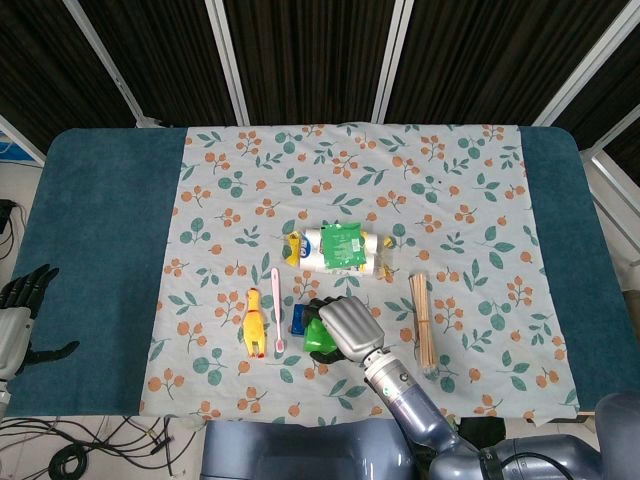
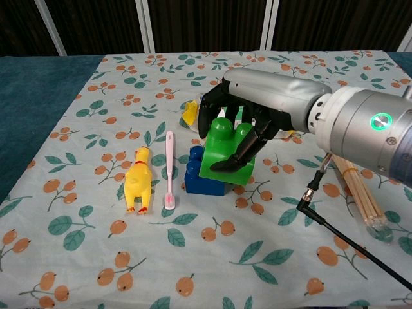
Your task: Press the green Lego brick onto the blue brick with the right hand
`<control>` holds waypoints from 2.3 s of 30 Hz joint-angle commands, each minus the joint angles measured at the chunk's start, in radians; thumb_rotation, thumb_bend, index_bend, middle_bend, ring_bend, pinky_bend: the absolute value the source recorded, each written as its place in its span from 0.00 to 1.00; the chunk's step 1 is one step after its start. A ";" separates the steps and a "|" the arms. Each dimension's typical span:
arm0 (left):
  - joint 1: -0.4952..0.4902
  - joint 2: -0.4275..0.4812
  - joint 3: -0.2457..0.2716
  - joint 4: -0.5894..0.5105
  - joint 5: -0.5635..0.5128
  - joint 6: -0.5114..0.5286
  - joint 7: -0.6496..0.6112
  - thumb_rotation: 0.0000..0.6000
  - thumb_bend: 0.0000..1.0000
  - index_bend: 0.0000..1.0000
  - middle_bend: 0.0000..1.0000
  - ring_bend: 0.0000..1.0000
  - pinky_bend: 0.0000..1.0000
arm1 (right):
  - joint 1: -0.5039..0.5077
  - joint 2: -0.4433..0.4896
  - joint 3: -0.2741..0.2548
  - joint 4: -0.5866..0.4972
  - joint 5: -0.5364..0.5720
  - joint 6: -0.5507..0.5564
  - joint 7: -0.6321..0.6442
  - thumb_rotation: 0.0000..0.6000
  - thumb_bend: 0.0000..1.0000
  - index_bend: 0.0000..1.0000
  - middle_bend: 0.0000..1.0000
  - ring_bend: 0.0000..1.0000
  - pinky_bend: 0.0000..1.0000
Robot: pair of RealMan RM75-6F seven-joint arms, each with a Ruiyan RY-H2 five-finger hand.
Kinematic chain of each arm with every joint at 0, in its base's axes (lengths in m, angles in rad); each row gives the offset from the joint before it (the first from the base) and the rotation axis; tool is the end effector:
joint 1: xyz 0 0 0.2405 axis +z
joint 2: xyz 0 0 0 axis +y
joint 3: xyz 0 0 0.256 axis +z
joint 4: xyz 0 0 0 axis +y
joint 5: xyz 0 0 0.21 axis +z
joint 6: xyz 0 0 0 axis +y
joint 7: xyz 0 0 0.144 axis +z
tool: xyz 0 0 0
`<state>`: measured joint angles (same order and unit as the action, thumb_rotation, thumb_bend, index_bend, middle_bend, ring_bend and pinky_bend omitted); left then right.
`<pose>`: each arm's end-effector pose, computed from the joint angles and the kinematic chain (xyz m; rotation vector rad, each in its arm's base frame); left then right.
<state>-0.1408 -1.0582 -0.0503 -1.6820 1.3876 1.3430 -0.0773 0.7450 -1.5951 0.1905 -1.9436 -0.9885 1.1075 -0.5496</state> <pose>-0.3134 0.1959 0.1591 -1.3619 -1.0907 -0.8750 -0.0509 -0.2631 -0.0207 1.9337 -1.1753 1.1468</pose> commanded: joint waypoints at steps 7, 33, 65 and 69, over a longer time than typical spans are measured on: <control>0.001 -0.001 0.000 -0.001 0.000 0.001 0.005 1.00 0.00 0.00 0.00 0.00 0.00 | 0.004 -0.005 -0.006 0.004 -0.009 0.006 0.010 1.00 0.44 0.59 0.52 0.49 0.54; -0.002 0.004 0.000 -0.004 -0.001 -0.007 -0.010 1.00 0.00 0.00 0.00 0.00 0.00 | 0.056 -0.080 0.007 0.103 0.044 -0.016 0.003 1.00 0.44 0.60 0.53 0.49 0.54; -0.004 0.006 0.000 -0.013 -0.011 -0.016 -0.015 1.00 0.00 0.00 0.00 0.00 0.00 | 0.078 -0.147 -0.010 0.230 0.028 -0.049 0.040 1.00 0.44 0.61 0.54 0.49 0.54; -0.004 0.006 -0.001 -0.012 -0.011 -0.016 -0.017 1.00 0.00 0.00 0.00 0.00 0.00 | 0.074 -0.150 -0.017 0.237 0.025 -0.050 0.040 1.00 0.44 0.61 0.54 0.49 0.54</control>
<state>-0.1451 -1.0522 -0.0511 -1.6939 1.3762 1.3266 -0.0946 0.8197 -1.7448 0.1739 -1.7073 -0.9638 1.0579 -0.5091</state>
